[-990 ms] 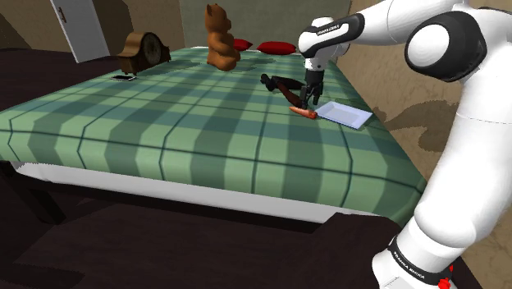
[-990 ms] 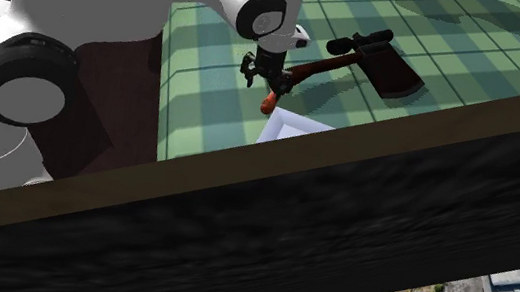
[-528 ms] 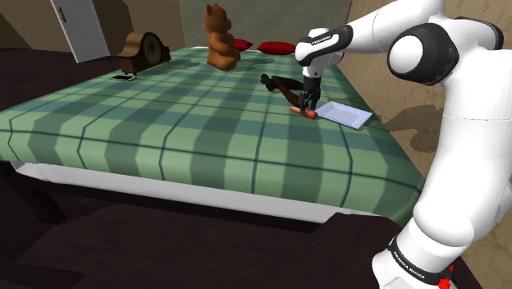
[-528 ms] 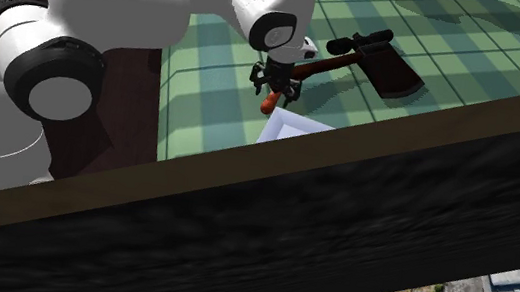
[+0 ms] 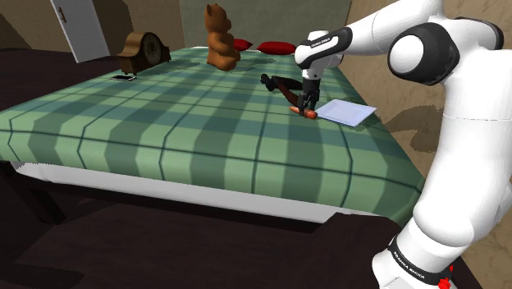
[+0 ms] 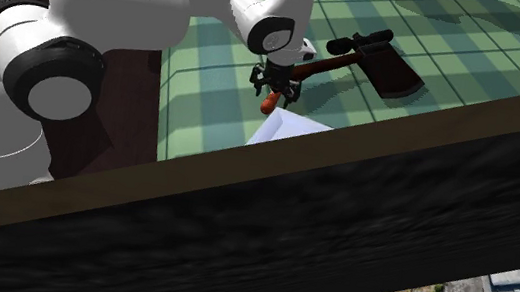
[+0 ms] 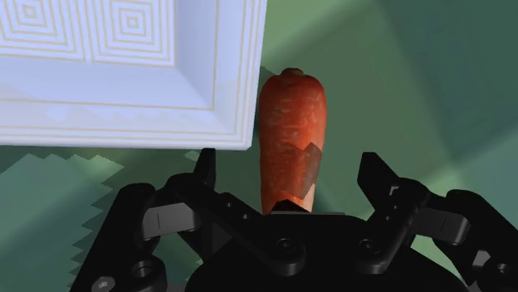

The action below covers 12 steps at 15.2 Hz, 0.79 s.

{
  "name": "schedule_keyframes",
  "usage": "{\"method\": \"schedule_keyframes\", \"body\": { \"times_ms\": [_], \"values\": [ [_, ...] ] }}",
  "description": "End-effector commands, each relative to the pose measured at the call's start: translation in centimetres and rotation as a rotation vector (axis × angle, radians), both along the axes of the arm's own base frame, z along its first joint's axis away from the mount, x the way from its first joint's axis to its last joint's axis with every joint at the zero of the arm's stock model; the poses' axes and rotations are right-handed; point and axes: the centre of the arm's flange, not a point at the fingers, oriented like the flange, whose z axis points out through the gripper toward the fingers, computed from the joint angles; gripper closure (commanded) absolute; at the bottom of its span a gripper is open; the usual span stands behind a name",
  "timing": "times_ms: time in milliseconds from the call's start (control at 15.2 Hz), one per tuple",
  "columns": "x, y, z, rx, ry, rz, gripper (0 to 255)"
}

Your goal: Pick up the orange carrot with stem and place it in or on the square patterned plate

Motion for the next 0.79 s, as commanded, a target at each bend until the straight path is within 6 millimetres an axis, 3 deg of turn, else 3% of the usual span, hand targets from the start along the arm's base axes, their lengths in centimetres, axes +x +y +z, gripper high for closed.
{"method": "schedule_keyframes", "body": {
  "times_ms": [0,66,132,726],
  "values": [
    [-0.21,-0.12,-1.11,0.007,0.021,-0.003,0],
    [-0.21,-0.12,-1.11,0.007,0.021,-0.003,0],
    [-0.26,-0.08,-1.13,0.007,0.021,-0.003,255],
    [-0.21,-0.12,-1.11,0.007,0.021,-0.003,255]
  ]
}}
